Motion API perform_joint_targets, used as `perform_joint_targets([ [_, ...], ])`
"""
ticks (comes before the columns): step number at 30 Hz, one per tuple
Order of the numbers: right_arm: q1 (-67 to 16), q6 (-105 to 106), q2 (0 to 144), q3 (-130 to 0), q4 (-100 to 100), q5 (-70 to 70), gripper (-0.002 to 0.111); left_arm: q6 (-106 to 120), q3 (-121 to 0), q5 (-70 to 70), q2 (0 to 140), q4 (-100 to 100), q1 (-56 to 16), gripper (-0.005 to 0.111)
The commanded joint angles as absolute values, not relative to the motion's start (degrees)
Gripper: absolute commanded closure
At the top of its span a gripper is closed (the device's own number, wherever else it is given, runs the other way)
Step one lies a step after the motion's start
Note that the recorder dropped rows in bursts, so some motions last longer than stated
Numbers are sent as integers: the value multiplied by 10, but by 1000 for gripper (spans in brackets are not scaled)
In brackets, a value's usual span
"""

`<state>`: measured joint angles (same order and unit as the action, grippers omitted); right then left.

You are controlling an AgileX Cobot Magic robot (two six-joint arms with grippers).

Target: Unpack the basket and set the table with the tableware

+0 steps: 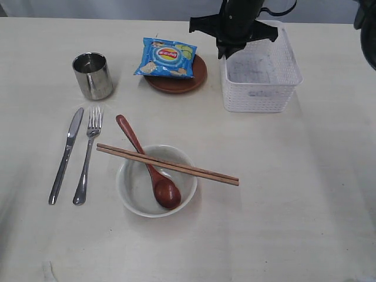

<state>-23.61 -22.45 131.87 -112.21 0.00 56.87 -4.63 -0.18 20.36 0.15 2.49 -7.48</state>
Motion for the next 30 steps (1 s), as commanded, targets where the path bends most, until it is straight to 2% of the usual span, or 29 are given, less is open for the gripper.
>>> perform_joint_targets([
  [1,-234,-227,1305,-1119,-6,568,74,-49,0,197,0,30,-74,107],
  [3,-234,-227,1297,-1129,-7,560,58,-49,0,197,0,30,-74,107],
  [5,-234,-227,1290,-1154,-7,561,50,-49,0,197,0,30,-74,107],
  [11,-234,-212,1264,-1260,-45,618,49,-49,0,197,0,30,-74,107],
  [13,-234,-140,1253,-1288,-53,639,57,-49,0,197,0,30,-74,107],
  [15,-234,-88,1236,-1295,-51,656,76,-49,0,197,0,30,-74,107],
  [17,-231,-63,1214,-1288,-46,666,101,-49,0,197,0,30,-74,107],
  [18,-231,-53,1203,-1284,-44,669,109,-49,0,197,0,30,-74,107],
  [25,-231,9,1087,-1158,-16,542,108,-49,0,197,0,30,-74,107],
  [28,-231,18,1012,-1063,15,468,108,-49,0,197,0,30,-74,107],
  [30,-231,14,904,-927,15,376,108,-49,0,197,0,30,-74,107],
])
